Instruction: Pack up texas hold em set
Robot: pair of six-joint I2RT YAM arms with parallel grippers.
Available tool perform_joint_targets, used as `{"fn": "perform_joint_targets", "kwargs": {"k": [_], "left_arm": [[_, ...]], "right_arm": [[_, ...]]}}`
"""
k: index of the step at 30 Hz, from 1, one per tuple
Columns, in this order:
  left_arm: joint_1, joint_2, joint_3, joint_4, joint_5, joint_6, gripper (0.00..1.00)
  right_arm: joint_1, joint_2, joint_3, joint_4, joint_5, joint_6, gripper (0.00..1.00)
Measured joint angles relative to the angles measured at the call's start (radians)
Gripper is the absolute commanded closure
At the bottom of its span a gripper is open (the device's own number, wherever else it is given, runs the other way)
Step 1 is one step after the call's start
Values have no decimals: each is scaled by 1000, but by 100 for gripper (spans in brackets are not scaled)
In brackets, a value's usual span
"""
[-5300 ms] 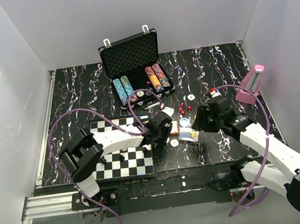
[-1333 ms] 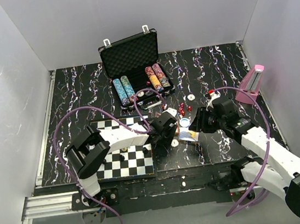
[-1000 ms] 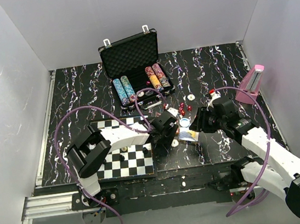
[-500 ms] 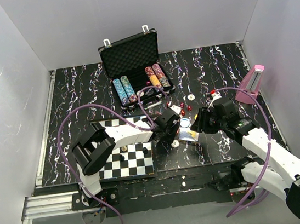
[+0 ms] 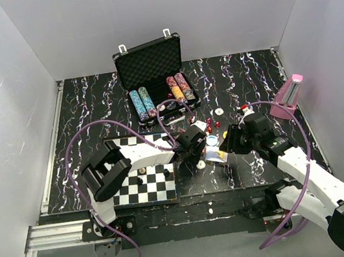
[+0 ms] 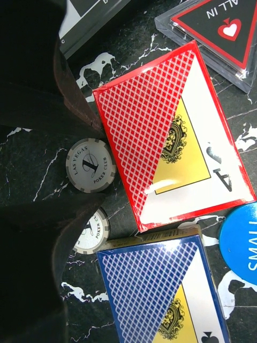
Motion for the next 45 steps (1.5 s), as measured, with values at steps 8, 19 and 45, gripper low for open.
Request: {"fn": "perform_joint_targets", "kwargs": {"k": [8, 19, 45], "left_arm": [[0, -5, -4, 0, 0, -5, 53], [-2, -23, -24, -13, -4, -4, 57], [-2, -162, -80, 17, 9, 85, 69]], "right_arm": [[0, 0, 0, 0, 1, 0, 48], [0, 2, 0, 0, 5, 0, 48], [-29, 149, 78, 33, -152, 8, 49]]}}
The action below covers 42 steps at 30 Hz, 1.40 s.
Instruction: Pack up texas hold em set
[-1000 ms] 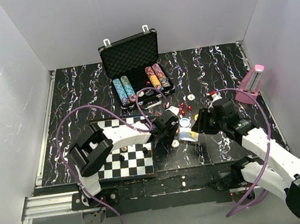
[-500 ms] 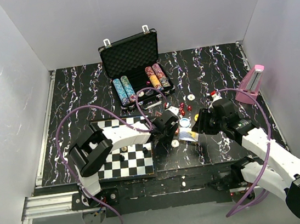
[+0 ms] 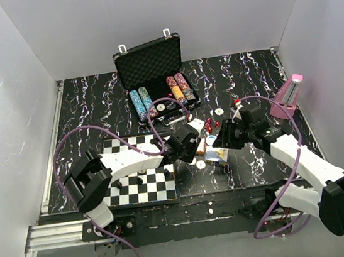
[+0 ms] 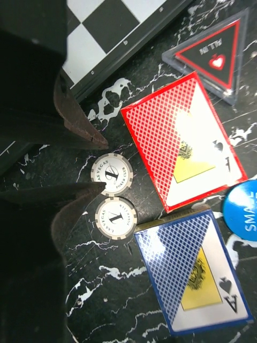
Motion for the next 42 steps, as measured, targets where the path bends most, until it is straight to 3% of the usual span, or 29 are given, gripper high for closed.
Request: {"fn": "perform_joint_targets", "kwargs": {"k": [7, 9, 13, 16, 23, 28, 34, 42], "left_arm": [[4, -50, 0, -9, 9, 36, 55], [14, -69, 0, -33, 31, 40, 45], [90, -129, 32, -103, 116, 50, 13], [190, -159, 111, -156, 198, 55, 3], [384, -196, 230, -196, 262, 66, 2], [497, -221, 184, -172, 261, 56, 2], [536, -238, 132, -149, 206, 88, 2], [539, -241, 107, -146, 174, 119, 2]], "right_arm": [[1, 36, 35, -6, 27, -26, 50], [1, -6, 35, -11, 102, -64, 49], [1, 17, 133, -80, 237, -130, 50], [1, 150, 285, -112, 297, -162, 46], [-18, 420, 503, -157, 322, -240, 41], [-24, 550, 595, -173, 262, -274, 49], [-5, 684, 650, -180, 216, -290, 59], [16, 812, 670, -188, 219, -309, 59]]}}
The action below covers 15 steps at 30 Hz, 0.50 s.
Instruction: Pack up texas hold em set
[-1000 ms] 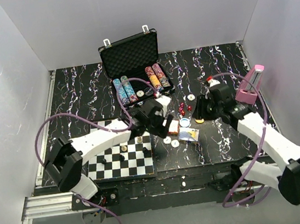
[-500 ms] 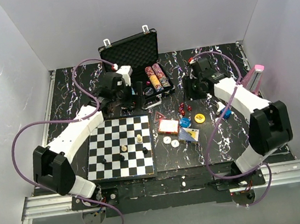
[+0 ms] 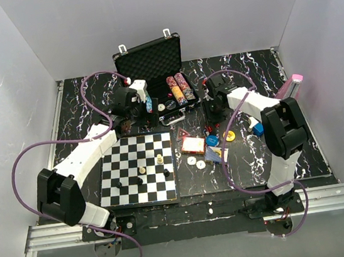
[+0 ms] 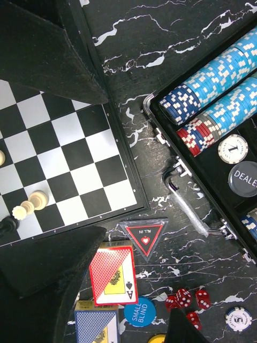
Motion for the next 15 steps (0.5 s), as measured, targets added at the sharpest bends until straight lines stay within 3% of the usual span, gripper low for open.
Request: {"fn": "perform_joint_targets", "kwargs": {"k": [15], "left_arm": [[1, -6, 0, 0, 0, 5, 2]], "right_arm": [[47, 34, 14, -9, 76, -63, 59]]}}
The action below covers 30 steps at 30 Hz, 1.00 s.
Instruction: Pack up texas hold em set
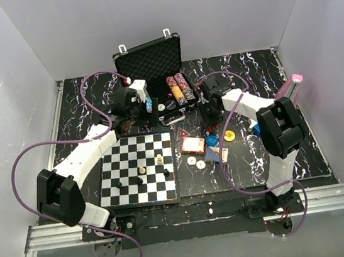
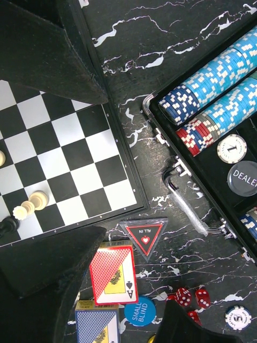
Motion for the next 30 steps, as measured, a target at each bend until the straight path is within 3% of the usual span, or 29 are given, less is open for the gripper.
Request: {"fn": "perform_joint_targets", "kwargs": {"k": [10, 14, 16, 24, 30], "left_arm": [[1, -10, 0, 0, 0, 0, 2], [2, -14, 0, 0, -1, 0, 2], [4, -19, 0, 0, -4, 1, 2], [51, -41, 0, -3, 14, -8, 2], [154, -69, 0, -2, 33, -23, 2]], "right_arm": [[19, 40, 2, -11, 29, -2, 63], [19, 49, 11, -19, 42, -3, 82], [20, 49, 13, -20, 50, -2, 98], [31, 7, 67, -100, 36, 1, 99], [38, 27, 381, -178, -34, 4, 99]]}}
